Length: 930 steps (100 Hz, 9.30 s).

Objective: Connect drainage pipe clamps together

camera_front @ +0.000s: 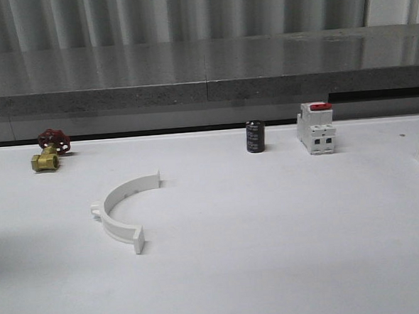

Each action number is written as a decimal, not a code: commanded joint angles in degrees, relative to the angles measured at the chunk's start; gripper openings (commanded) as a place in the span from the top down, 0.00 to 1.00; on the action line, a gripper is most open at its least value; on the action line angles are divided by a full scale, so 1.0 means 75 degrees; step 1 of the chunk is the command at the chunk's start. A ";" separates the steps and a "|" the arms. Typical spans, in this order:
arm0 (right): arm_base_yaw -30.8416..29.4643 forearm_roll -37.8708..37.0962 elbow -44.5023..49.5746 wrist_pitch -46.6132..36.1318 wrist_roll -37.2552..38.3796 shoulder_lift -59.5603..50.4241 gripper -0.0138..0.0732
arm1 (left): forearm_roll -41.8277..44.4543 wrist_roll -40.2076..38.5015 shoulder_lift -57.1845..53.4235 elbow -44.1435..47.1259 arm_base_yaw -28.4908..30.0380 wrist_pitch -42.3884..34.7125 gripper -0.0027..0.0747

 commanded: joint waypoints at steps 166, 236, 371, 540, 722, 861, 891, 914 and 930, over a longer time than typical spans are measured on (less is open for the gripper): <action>-0.0043 0.0037 -0.1368 0.0204 -0.0031 0.0375 0.92 | -0.0137 0.0061 -0.7108 0.3951 0.0647 -0.0355 0.99; -0.0043 0.0059 -0.5256 0.2490 -0.0031 0.6936 0.92 | -0.0137 0.0061 -0.7108 0.3951 0.0647 -0.0355 0.99; -0.1612 0.0365 -0.8266 0.3923 -0.0752 1.1753 0.27 | -0.0137 0.0061 -0.7108 0.3951 0.0647 -0.0355 0.99; -0.0962 0.0385 -1.0004 0.5327 -0.1018 1.4082 0.71 | -0.0137 0.0061 -0.7108 0.3951 0.0647 -0.0355 0.99; 0.5113 -0.1915 -1.3417 0.6173 0.5510 1.6307 0.71 | -0.0137 0.0061 -0.7108 0.3951 0.0647 -0.0355 0.99; 0.5158 -0.1417 -1.3417 0.6116 0.5813 1.6435 0.52 | -0.0137 0.0061 -0.7108 0.3951 0.0647 -0.0355 0.99; 0.5158 -0.1417 -1.3417 0.6092 0.5789 1.6435 0.44 | -0.0137 0.0061 -0.7108 0.3951 0.0647 -0.0355 0.99; 0.5151 -0.1426 -1.3417 0.6133 0.5019 1.6073 0.44 | -0.0137 0.0061 -0.7108 0.3951 0.0647 -0.0355 0.99; 0.5112 -0.1558 -1.3417 0.6161 0.3780 1.5435 0.44 | -0.0137 0.0061 -0.7108 0.3951 0.0647 -0.0355 0.99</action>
